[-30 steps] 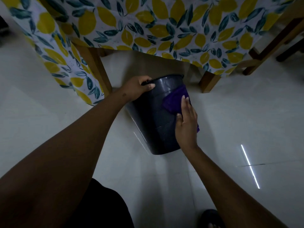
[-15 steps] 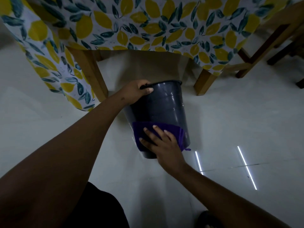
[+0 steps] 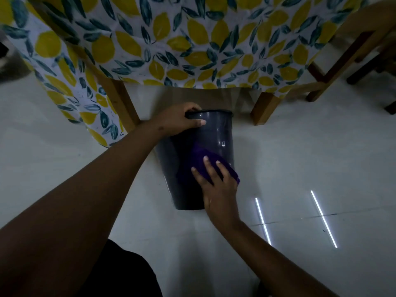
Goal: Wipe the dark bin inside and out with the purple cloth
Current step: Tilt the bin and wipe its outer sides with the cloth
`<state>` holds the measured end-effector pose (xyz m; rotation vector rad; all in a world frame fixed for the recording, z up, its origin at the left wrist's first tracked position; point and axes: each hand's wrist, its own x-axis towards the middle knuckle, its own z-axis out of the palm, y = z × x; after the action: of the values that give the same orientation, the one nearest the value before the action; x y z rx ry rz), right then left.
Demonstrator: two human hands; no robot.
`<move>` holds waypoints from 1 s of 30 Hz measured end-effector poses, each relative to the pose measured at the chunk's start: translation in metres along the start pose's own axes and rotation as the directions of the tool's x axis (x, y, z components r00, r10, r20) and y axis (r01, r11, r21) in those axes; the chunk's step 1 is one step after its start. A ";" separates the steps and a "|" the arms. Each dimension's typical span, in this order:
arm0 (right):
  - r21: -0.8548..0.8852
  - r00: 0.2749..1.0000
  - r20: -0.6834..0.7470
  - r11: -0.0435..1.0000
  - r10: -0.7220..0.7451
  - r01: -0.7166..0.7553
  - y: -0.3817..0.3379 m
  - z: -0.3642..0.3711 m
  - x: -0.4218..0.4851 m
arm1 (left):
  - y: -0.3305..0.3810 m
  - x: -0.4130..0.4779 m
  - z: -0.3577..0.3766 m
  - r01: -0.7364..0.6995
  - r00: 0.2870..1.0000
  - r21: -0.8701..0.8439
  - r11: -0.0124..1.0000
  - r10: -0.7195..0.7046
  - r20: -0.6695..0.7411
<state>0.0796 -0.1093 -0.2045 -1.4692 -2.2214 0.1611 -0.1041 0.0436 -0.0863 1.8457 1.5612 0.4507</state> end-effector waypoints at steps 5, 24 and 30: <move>0.036 1.000 0.022 0.999 0.018 -0.019 0.001 0.004 0.009 | -0.006 0.001 0.005 -0.008 0.999 0.008 1.000 0.008 -0.046; 0.347 0.972 -0.014 0.913 0.236 -0.217 -0.004 0.002 0.055 | -0.016 -0.009 -0.006 -0.023 0.999 -0.170 0.985 0.016 -0.039; 0.517 0.898 -0.027 0.775 0.440 -0.364 0.003 0.006 0.040 | -0.026 -0.009 -0.004 -0.006 0.996 -0.202 0.979 -0.011 -0.084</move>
<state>0.0667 -0.0716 -0.1986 -1.5631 -1.5468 0.6947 -0.1277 0.0372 -0.0995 1.6879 1.5125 0.6689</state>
